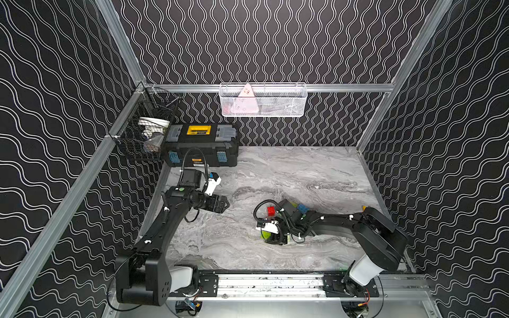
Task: Assemble a carrot with lego
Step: Pick up the lego brick from the center of the board.
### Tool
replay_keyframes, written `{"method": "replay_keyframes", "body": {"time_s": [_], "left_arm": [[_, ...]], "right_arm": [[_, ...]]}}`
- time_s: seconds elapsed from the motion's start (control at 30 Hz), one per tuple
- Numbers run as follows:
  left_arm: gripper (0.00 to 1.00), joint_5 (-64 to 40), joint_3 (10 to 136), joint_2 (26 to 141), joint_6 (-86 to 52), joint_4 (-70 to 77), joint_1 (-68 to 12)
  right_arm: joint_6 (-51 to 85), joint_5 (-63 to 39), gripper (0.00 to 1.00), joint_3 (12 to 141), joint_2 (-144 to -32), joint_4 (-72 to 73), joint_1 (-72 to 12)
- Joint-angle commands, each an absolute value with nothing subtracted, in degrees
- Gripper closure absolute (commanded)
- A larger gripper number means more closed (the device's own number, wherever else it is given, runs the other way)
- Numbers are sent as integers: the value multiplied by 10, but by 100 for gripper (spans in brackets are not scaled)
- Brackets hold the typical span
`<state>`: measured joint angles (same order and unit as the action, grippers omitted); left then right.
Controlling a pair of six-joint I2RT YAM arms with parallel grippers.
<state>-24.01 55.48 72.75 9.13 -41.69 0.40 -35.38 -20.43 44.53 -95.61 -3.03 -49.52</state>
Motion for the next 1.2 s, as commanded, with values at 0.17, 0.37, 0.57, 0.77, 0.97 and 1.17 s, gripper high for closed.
{"method": "replay_keyframes", "body": {"time_s": [0.17,0.37,0.57,0.77,0.97,1.17], "left_arm": [[1,-250,561,726,97,-428,4],[1,-250,561,726,98,-429,4],[1,-251,562,727,97,-431,4],[1,-253,562,727,98,-432,4],[1,-253,562,729,98,-432,4],[1,-248,562,733,93,-429,4]], "right_arm": [[-360,-162,50,469,-968,-58,-510],[-378,-147,47,487,-953,-129,-513],[-379,-136,52,497,-967,-135,-513],[-378,-136,56,505,-979,-135,-514],[-382,-136,60,509,-988,-131,-514],[-397,-141,72,513,-972,-141,-513]]}}
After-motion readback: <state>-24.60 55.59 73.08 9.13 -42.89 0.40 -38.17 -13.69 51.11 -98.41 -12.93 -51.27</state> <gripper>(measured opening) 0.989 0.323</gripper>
